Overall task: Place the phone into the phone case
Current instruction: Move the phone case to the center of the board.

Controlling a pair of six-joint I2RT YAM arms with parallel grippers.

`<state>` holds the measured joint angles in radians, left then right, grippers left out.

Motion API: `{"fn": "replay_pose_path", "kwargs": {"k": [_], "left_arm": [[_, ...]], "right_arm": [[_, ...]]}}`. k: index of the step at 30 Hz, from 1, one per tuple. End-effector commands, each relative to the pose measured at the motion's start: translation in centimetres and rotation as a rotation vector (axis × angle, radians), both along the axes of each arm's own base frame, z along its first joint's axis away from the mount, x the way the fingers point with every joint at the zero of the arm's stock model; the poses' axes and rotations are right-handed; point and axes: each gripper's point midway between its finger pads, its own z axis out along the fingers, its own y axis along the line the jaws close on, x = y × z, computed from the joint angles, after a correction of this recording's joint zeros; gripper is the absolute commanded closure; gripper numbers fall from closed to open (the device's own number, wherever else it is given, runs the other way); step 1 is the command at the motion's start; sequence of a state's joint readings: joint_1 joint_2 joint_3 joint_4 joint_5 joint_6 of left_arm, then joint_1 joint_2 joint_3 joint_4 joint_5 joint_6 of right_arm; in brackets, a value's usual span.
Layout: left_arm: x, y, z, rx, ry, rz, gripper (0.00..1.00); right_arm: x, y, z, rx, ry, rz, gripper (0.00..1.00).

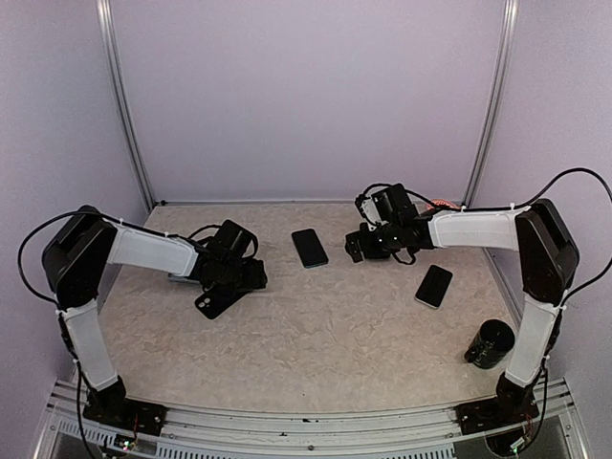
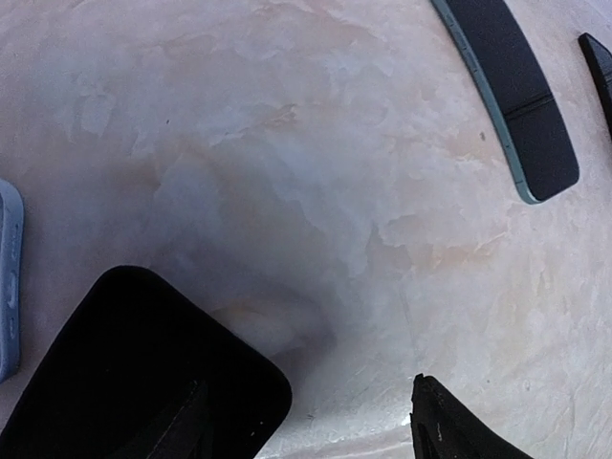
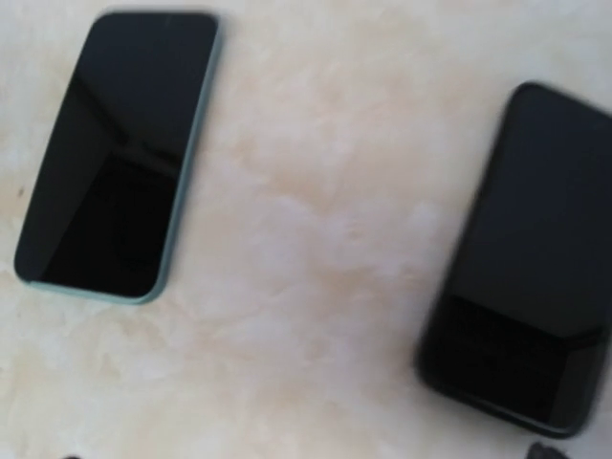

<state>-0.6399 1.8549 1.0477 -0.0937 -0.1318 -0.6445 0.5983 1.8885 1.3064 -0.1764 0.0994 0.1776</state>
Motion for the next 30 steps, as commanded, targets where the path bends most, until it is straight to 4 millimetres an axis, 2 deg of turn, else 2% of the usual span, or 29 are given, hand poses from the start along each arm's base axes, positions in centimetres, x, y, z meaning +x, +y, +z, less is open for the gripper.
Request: {"fn": "replay_pose_path", "kwargs": {"k": [1,4,5,7,14,17,20,23,30], "left_arm": [[-0.7,1.4,-1.6,0.060,0.095,0.066,0.31],[-0.5,1.5,-1.9,0.081,0.122,0.081,0.31],[-0.4,1.4,-2.2,0.090,0.134,0.082,0.34],[-0.1,1.1,-2.3,0.092,0.142,0.081,0.44],[0.2,0.5,-3.0,0.090,0.165,0.074,0.64],[-0.1,0.7,-3.4,0.095,0.175,0.075,0.80],[-0.5,0.7,-3.9,0.090,0.186,0.069,0.91],[-0.8,0.3,-4.0,0.083,0.190,0.055,0.97],[-1.8,-1.7,-2.7,0.070,0.165,0.000,0.99]], "right_arm": [[0.1,-1.0,2.5,0.040,-0.063,-0.033,0.00],[-0.2,-1.3,3.1,0.049,-0.078,-0.039,0.00],[-0.4,-1.4,3.2,0.051,-0.079,-0.038,0.00],[-0.5,-1.5,3.3,0.056,-0.083,-0.039,0.00],[-1.0,-2.1,3.7,0.058,-0.092,-0.040,0.00],[-1.1,-2.2,3.8,0.063,-0.096,-0.039,0.00],[-1.1,-2.2,3.9,0.065,-0.097,-0.036,0.00],[-1.0,-2.1,4.0,0.072,-0.096,-0.033,0.00],[-0.9,-1.8,4.3,0.079,-0.097,-0.028,0.00]]}}
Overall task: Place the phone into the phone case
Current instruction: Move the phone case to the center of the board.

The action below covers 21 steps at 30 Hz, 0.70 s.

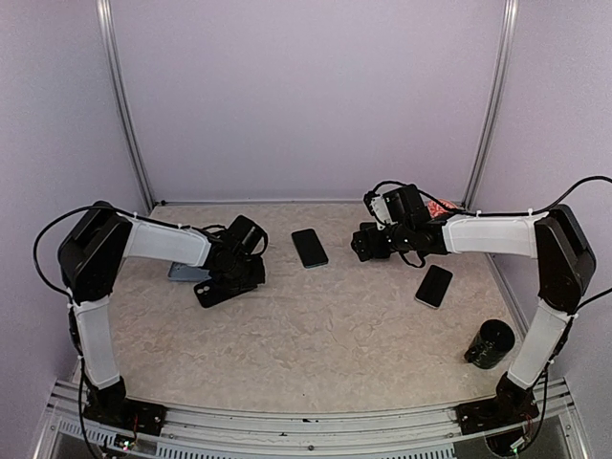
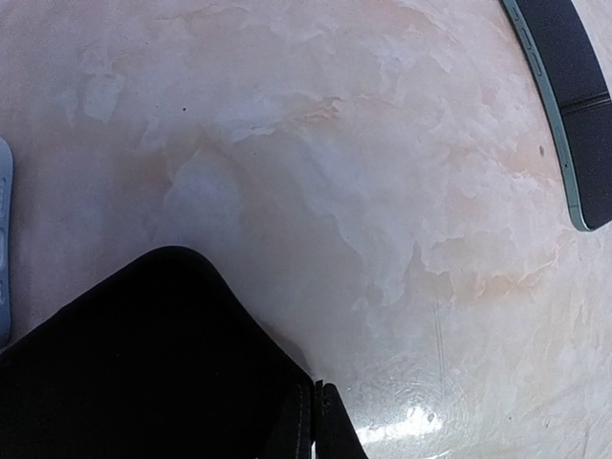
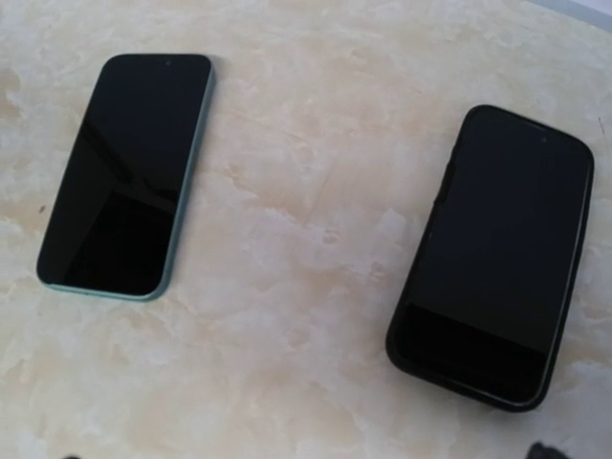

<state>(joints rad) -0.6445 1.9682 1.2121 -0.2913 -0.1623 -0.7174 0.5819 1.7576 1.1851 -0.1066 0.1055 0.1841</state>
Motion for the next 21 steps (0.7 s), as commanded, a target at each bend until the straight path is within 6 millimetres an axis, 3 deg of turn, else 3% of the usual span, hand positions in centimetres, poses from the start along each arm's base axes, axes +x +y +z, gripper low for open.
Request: {"fn": "replay_pose_path", "kwargs": {"k": [1,5,12,21], "left_arm": [[-2.5,-2.1,-0.5,-0.008,0.043,-0.084,0.99],[-3.6,-3.9,0.9,-0.020,0.008,-0.145,1.00],[-5.9,-8.0,1.7,-0.060,-0.001,-0.274,1.00],[-8.3,-10.1,1.2,-0.068,0.006,-0.361,1.00]], "right_arm": [[0.4,0.0,1.8,0.032,-0.035,-0.005,0.00],[0.9,0.0,1.5,0.023,-0.020,-0.006,0.00],[1.3,-0.2,3.3,0.035,-0.049,-0.016,0.00],[1.5,0.0,3.4,0.039,-0.042,-0.010,0.00]]}}
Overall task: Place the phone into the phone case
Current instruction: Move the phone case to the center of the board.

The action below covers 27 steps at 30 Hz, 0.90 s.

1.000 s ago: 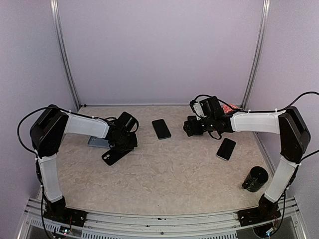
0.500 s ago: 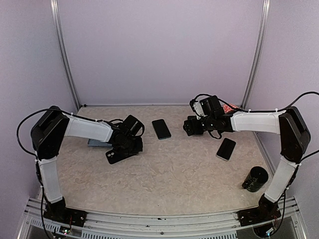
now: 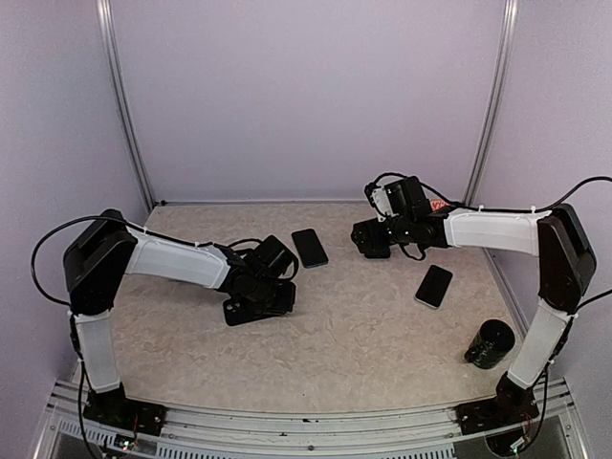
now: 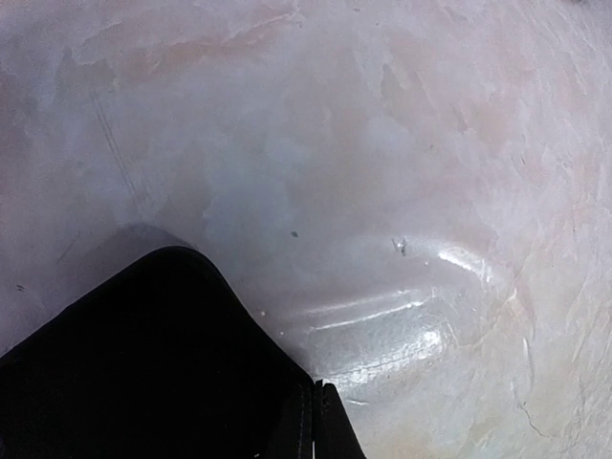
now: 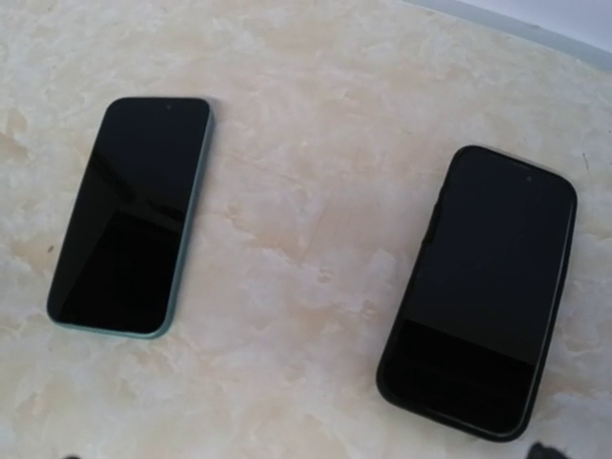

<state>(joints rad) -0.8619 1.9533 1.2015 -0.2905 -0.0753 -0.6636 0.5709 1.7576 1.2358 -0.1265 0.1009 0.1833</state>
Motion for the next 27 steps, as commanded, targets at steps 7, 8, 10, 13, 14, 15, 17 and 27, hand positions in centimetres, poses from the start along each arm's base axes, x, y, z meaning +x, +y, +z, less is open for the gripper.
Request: {"fn": "replay_pose_path", "kwargs": {"k": [7,8,10,13,14,15,17,27], "left_arm": [[-2.6,-1.8,0.9,-0.030,-0.029,-0.094,1.00],[-2.8,-1.8,1.0,-0.033,-0.028,-0.098,1.00],[-3.1,-2.0,1.0,-0.036,-0.028,-0.112,1.00],[-3.5,-2.3,1.0,-0.036,-0.028,-0.137,1.00],[-3.6,-2.3,1.0,-0.033,-0.026,-0.145,1.00],[-3.8,-2.4,1.0,-0.031,-0.025,-0.153,1.00],[-4.0,-2.5,1.1,-0.023,-0.027,-0.166,1.00],[-4.2,-1.7,1.9,-0.002,-0.049,-0.166,0.76]], "right_arm": [[1.5,1.7,0.9,0.059,0.007,0.033,0.00],[1.7,2.0,0.8,0.062,0.009,0.038,0.00],[2.2,2.5,0.5,0.067,0.013,0.046,0.00],[2.9,3.3,-0.3,0.068,0.031,0.059,0.00],[3.2,3.5,-0.6,0.065,0.038,0.058,0.00],[3.2,4.2,-1.0,0.078,0.055,0.085,0.00],[3.5,5.1,-1.6,0.087,0.070,0.105,0.00],[4.4,9.0,-5.6,-0.005,0.105,0.151,0.00]]}}
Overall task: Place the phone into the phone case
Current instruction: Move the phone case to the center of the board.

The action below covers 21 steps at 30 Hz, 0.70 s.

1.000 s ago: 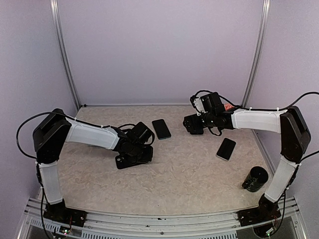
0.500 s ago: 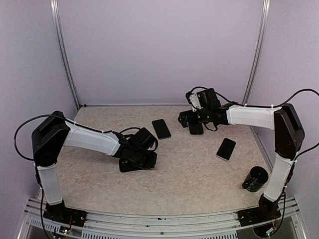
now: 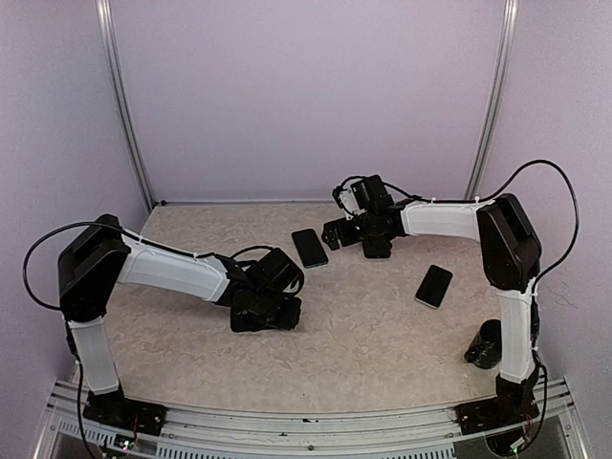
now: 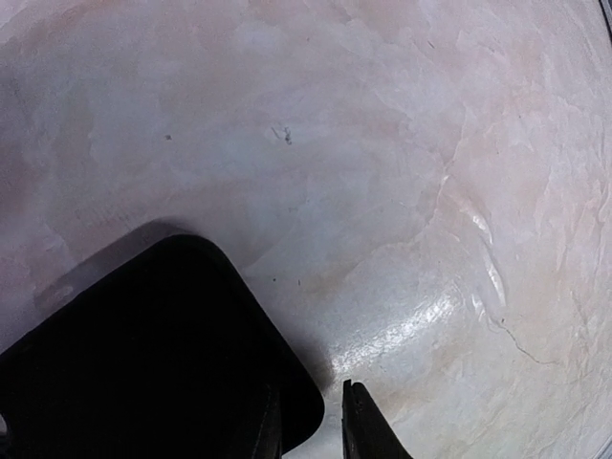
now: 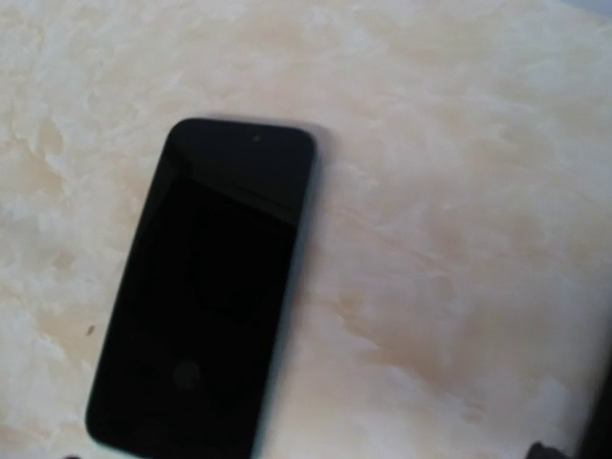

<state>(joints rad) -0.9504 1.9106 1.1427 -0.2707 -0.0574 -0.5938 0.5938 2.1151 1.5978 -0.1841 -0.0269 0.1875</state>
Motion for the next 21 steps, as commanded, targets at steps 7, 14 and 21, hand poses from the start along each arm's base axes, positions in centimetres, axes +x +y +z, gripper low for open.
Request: {"fn": "replay_pose_path", "kwargs": {"k": [7,14,21], "left_arm": [[0.5,0.3,4.0,-0.046,-0.086,0.024,0.42],[1.7,1.8,8.1,-0.073,-0.198,0.098,0.23],[2.9,5.8,12.2,-0.081,-0.330,0.284,0.01]], "right_arm": [[-0.4,2.7,-4.4,-0.092,0.036,0.029,0.00],[-0.2,3.8,-5.1,-0.083,0.039,0.029,0.00],[-0.2,5.0,-6.1,-0.090,0.045,0.033,0.00]]}}
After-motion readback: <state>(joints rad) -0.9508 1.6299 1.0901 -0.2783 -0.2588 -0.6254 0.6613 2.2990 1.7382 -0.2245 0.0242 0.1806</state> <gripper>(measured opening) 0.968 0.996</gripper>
